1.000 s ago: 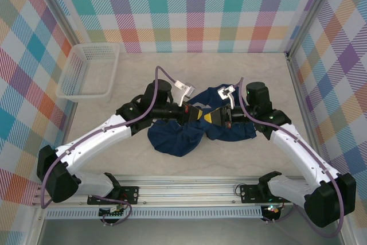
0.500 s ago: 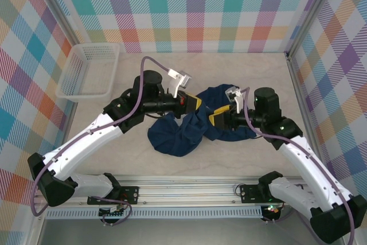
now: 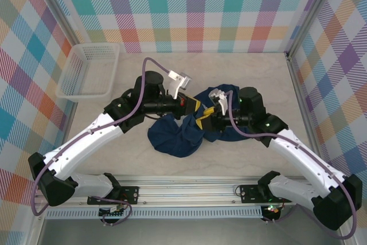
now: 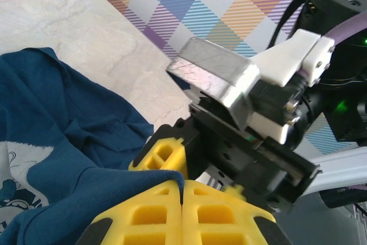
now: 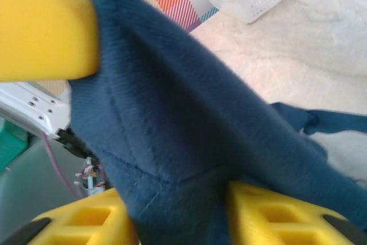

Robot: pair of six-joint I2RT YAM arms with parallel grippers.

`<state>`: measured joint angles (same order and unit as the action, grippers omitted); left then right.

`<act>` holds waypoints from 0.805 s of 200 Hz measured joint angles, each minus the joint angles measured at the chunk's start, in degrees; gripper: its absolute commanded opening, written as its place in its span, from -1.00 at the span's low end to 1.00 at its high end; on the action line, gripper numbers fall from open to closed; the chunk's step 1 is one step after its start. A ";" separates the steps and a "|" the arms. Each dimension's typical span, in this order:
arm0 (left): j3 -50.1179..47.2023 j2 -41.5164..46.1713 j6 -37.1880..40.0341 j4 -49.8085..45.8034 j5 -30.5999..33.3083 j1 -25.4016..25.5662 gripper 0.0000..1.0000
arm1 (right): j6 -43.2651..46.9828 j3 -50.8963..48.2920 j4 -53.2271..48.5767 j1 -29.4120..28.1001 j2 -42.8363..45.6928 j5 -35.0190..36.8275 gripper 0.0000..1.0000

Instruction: Fold the inside-out t-shirt

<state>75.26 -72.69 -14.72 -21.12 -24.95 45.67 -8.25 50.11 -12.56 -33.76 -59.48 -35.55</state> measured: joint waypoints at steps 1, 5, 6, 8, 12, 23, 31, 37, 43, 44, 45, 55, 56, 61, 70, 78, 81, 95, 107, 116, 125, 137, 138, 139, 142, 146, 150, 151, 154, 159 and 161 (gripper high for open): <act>0.00 0.00 -0.02 0.02 0.00 0.00 -1.00 | 0.07 0.00 0.20 0.00 -0.15 0.07 -0.74; 0.00 0.00 -0.02 0.02 0.00 0.00 -1.00 | -0.33 0.02 0.33 0.00 -0.46 0.13 -0.82; 0.00 0.00 -0.02 0.02 0.02 0.00 -1.00 | -0.28 0.04 0.33 -0.02 -0.52 0.11 -0.84; 0.00 0.00 -0.02 0.02 0.11 0.00 -1.00 | -0.02 0.04 0.52 -0.04 -0.66 0.15 -0.87; 0.00 0.00 -0.02 0.02 0.26 0.00 -1.00 | -0.52 0.04 0.59 -0.04 -0.81 0.24 -0.93; 0.00 0.00 -0.26 0.00 1.77 0.00 -0.87 | -0.83 0.04 1.05 -0.04 -0.79 0.20 -1.00; 0.00 0.00 -0.63 -0.02 3.63 -0.09 -0.74 | -1.49 -0.02 1.60 -0.04 -0.44 0.04 -1.00; 0.00 0.00 -1.09 -0.11 5.44 -0.13 -0.60 | -2.03 -0.15 2.27 -0.04 -0.13 -0.09 -1.00; 0.00 -0.02 -1.29 -0.35 7.34 -0.28 -0.45 | -2.84 -0.48 3.28 -0.04 0.31 -0.35 -1.00; 0.00 -0.02 -1.49 -0.39 7.58 -0.31 -0.43 | -2.91 -0.52 3.41 -0.04 0.35 -0.39 -1.00; 0.00 -0.04 -1.55 -0.48 8.04 -0.37 -0.40 | -2.95 -0.61 3.63 -0.04 0.48 -0.44 -1.00; 0.20 -0.42 -1.75 -1.46 11.15 -0.72 -0.22 | -4.57 -1.27 5.09 -0.04 1.25 -0.94 -1.00; 0.22 -0.46 -1.95 -1.57 11.34 -0.76 -0.20 | -4.68 -1.33 5.20 -0.04 1.29 -0.96 -1.00; 0.42 -0.81 -2.12 -2.12 12.79 -0.92 -0.14 | -5.31 -1.66 5.95 -0.04 1.60 -1.14 -1.00; 0.79 -1.57 -2.78 -3.04 15.32 -1.42 -0.04 | -6.86 -2.10 7.19 -0.04 1.92 -1.31 -1.00; 0.83 -2.01 -3.32 -3.82 17.20 -1.97 0.05 | -8.35 -2.51 8.50 -0.04 1.95 -1.31 -1.00; 0.83 -2.08 -3.15 -4.17 17.66 -2.12 0.09 | -8.92 -2.62 8.94 -0.04 1.95 -1.31 -1.00; 0.72 -1.92 -3.50 -5.49 19.58 -2.75 0.24 | -11.74 -3.30 11.15 -0.04 1.88 -1.05 -1.00; -0.20 -0.76 -3.87 -5.62 20.81 -3.06 0.29 | -14.08 -3.82 13.42 -0.04 1.64 -0.79 -1.00; -1.75 0.94 -4.13 -5.55 21.20 -3.06 0.31 | -15.78 -4.17 15.15 -0.04 1.33 -0.48 -1.00; -4.07 3.41 -4.59 -5.55 21.20 -3.06 0.31 | -17.38 -4.59 16.79 -0.04 1.01 0.00 -1.00; -7.19 6.82 -5.73 -5.51 20.57 -3.06 0.33 | -19.08 -5.01 18.12 -0.04 0.68 0.79 -1.00; -7.39 7.02 -5.79 -5.51 20.46 -3.06 0.33 | -19.23 -5.05 18.23 -0.04 0.66 0.92 -1.00; -7.76 7.41 -5.95 -5.51 20.35 -3.06 0.33 | -19.34 -5.07 18.29 -0.04 0.66 0.94 -1.00; -8.46 8.15 -6.40 -5.55 20.00 -3.06 0.33 | -19.74 -5.18 18.58 -0.04 0.63 1.22 -1.00; -9.51 9.20 -6.97 -5.51 19.50 -3.06 0.34 | -20.11 -5.29 18.91 -0.04 0.61 1.55 -1.00; -10.54 10.21 -7.58 -5.49 18.97 -3.06 0.34 | -20.48 -5.40 19.26 -0.04 0.61 1.88 -1.00; -10.71 10.36 -7.67 -5.42 18.91 -3.06 0.33 | -20.63 -5.42 19.37 -0.04 0.61 1.99 -1.00; -11.61 11.10 -8.20 -5.18 18.36 -3.04 0.33 | -20.98 -5.44 19.50 -0.04 0.59 2.21 -1.00; -12.85 12.07 -9.01 -4.72 17.59 -2.93 0.32 | -21.38 -5.44 19.80 -0.04 0.57 2.54 -1.00; -13.35 12.41 -9.38 -4.61 17.31 -2.91 0.31 | -21.44 -5.44 19.89 -0.04 0.57 2.64 -1.00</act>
<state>61.91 -60.27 -24.10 -25.74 -7.64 42.76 -29.69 44.66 7.33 -33.80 -58.92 -32.91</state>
